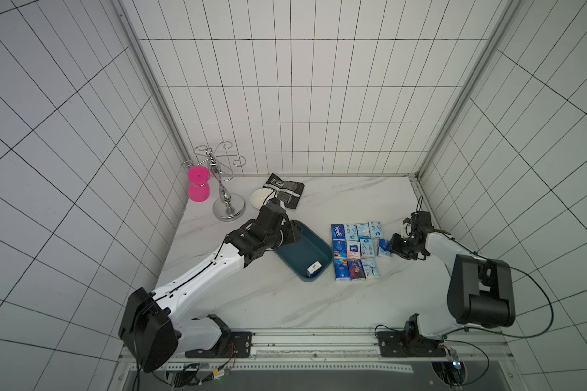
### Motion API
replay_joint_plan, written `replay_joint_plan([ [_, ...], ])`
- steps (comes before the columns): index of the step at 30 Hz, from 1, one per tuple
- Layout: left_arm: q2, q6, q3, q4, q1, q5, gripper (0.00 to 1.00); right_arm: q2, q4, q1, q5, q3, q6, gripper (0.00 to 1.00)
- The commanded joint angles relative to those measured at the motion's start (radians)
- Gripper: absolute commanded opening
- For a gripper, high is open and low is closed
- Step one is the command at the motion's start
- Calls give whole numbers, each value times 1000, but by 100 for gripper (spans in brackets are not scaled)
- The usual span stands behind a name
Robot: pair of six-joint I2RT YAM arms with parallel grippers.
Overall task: Take the pocket tissues out of the storage box
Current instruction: Move the pocket tissues to the center of the board.
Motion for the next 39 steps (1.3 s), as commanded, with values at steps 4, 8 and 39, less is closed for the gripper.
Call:
replay_joint_plan([
  [4,2,13,23,-10,-1,-20,51,6,6,-8,-44,14,-15,22],
  [8,9,14,23,-8,-2,-18,51,-15,-2,-5,-51,6,-29,19],
  [39,6,20,44,-26,-4,-30,51,-84,-3,-66,89,15,35,20],
])
